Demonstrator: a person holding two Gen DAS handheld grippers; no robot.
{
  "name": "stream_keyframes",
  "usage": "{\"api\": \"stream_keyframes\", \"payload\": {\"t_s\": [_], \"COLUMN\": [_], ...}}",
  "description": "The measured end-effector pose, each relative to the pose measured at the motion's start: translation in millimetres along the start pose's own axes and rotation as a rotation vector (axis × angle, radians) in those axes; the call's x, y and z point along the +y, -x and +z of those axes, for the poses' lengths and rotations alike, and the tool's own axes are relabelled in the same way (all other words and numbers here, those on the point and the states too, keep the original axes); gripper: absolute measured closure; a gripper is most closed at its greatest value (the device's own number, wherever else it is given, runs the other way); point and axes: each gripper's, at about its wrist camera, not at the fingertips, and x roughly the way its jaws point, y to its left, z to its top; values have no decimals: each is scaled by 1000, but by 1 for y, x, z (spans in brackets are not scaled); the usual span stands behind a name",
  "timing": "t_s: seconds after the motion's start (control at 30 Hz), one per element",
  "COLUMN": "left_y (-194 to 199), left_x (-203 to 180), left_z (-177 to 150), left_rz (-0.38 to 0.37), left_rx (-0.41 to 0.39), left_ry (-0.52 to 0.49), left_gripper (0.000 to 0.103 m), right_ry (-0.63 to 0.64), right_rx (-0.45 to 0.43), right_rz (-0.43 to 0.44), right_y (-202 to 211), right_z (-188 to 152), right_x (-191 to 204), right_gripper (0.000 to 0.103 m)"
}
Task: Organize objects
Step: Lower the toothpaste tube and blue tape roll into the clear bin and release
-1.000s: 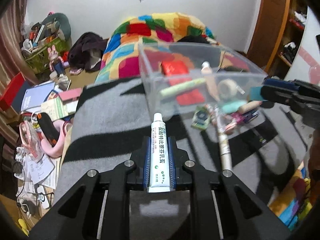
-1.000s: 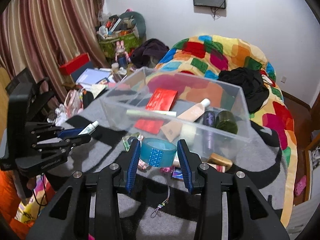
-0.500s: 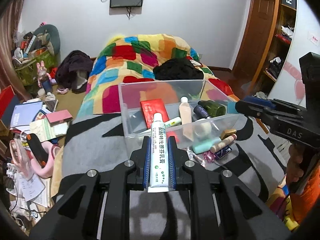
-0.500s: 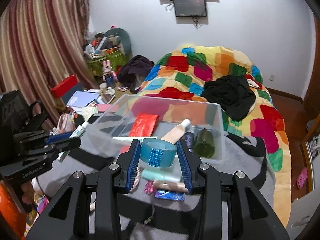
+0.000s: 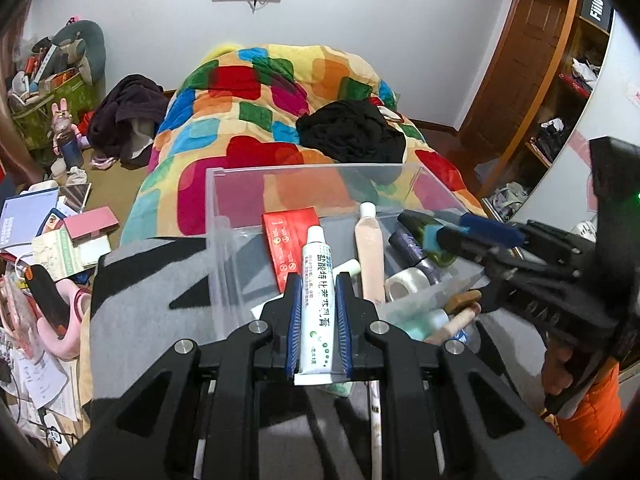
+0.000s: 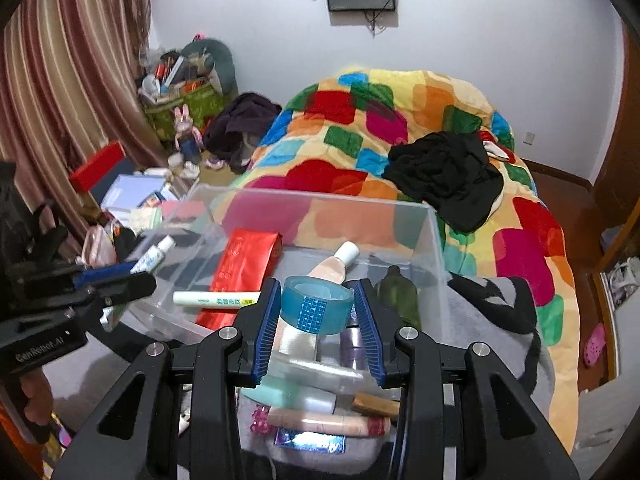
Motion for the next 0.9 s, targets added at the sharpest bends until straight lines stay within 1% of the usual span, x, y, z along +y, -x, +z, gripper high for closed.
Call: {"api": "stream_keyframes", "payload": {"t_s": [0.07,0.23,0.47,0.53,0.6,0.63,0.7,0.73,0.77,0.8,0.83,0.9], "left_y": [-5,-14,-6,-2,3,6,11,15,18,22,25,31], "left_x": [-2,-6,-13,-15,-18,-19,-20,-21,-22,-23,-24,-27], "left_z": [3,3,1,0,0,-1,-1,-2,-2,-3,-3,-5], "left_rz": [-5,15,19,22,21,27,30,31,32,33,36,47], "left_rx": [9,17,-2,-9,-22,-33,-49,-59,-67,-78,-85,-100], "left_ry": [-2,-9,-34,-38,-43,-47,-55,-57,-59,-62,-65,-76], "left_gripper": [87,87,85,79,68,66,54,51,44,39,38,31], "right_ry": [7,-6,-2,0,4,10,21,29,33,37,42,49], "right_rx": [15,44,71,72,64,55,43,32,26,19,8,-7], "right_rz": [-6,-2,29,39,41,37,30,26,23,22,21,15], "right_y": [-7,-18,-17,-13,-9,-4,2,7,11,14,20,27], "right_z": [0,0,-2,-4,-5,-6,-7,-9,-10,-10,-12,-13], "right_x": [2,0,1,2,2,2,4,5,5,4,4,5], "right_gripper": [68,68,67,64,57,56,50,49,47,46,45,44]}}
